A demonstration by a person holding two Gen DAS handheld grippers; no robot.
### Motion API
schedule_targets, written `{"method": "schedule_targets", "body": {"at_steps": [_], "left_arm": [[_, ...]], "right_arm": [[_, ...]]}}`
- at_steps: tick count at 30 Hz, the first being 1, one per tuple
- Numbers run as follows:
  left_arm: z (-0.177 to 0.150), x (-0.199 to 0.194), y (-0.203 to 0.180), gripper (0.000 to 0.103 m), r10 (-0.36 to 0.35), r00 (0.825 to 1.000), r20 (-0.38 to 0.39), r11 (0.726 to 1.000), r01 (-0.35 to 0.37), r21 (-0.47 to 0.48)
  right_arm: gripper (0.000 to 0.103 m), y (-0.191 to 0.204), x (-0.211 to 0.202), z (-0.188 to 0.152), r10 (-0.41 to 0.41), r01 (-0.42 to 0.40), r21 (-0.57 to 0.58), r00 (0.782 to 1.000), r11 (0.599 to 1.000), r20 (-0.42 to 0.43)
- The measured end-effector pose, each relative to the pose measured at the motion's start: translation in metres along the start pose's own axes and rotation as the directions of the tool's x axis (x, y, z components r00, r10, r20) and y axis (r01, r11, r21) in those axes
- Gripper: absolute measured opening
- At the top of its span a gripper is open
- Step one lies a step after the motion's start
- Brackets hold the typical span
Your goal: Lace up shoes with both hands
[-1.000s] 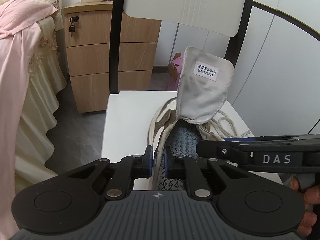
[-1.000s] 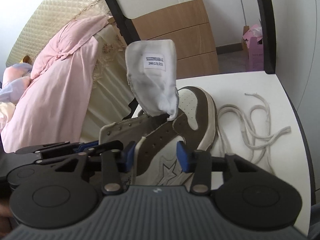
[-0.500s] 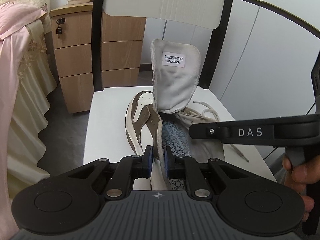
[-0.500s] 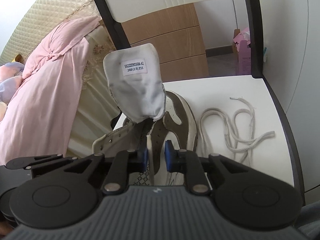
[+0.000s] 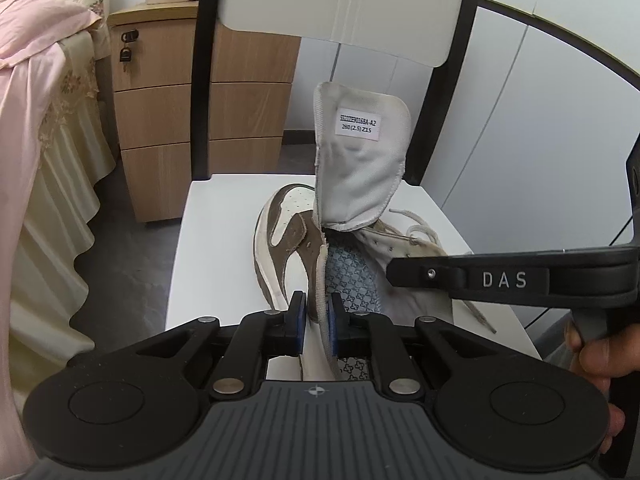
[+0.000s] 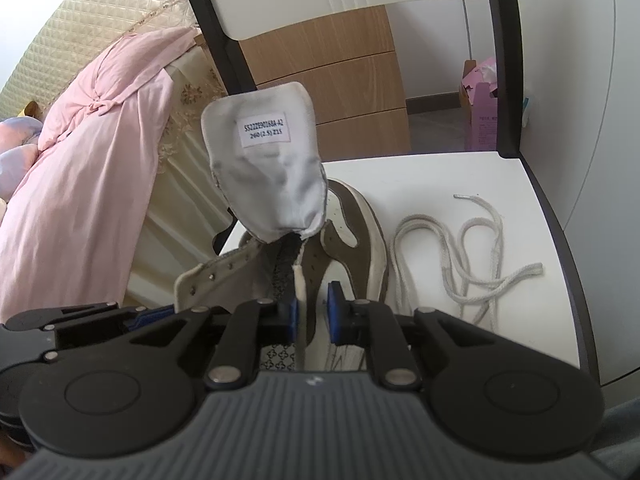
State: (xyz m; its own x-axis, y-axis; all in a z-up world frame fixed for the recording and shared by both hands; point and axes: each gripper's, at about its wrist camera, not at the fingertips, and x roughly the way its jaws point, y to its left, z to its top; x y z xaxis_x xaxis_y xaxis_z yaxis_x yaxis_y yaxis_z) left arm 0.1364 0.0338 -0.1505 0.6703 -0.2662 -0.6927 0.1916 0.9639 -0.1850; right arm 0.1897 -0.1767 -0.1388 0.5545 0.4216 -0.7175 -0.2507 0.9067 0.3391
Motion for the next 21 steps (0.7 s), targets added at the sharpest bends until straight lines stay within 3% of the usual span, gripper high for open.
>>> {"method": "schedule_targets", "body": {"at_steps": [10, 14, 18, 19, 21], "left_arm": [[0.002, 0.001, 0.006, 0.013, -0.024, 1.0, -0.011, 1.0, 0.024, -0.007], [0.002, 0.002, 0.006, 0.013, -0.03, 0.999, -0.012, 1.0, 0.03, 0.003], [0.002, 0.002, 0.006, 0.013, -0.029, 0.999, -0.013, 1.0, 0.029, 0.009], [0.002, 0.002, 0.005, 0.013, -0.029, 0.999, -0.013, 1.0, 0.029, 0.011], [0.002, 0.002, 0.005, 0.013, -0.028, 0.999, -0.014, 1.0, 0.029, 0.011]], "right_arm": [[0.016, 0.002, -0.003, 0.0, 0.011, -0.011, -0.033, 1.0, 0.999, -0.001], [0.018, 0.003, -0.013, 0.003, 0.038, -0.037, -0.085, 0.999, 0.996, 0.007], [0.019, 0.018, -0.032, 0.03, 0.052, -0.039, -0.22, 0.997, 0.975, 0.053], [0.02, 0.022, -0.037, 0.037, 0.057, -0.038, -0.254, 0.996, 0.967, 0.065], [0.038, 0.03, -0.047, 0.051, 0.067, -0.035, -0.321, 0.994, 0.947, 0.087]]}}
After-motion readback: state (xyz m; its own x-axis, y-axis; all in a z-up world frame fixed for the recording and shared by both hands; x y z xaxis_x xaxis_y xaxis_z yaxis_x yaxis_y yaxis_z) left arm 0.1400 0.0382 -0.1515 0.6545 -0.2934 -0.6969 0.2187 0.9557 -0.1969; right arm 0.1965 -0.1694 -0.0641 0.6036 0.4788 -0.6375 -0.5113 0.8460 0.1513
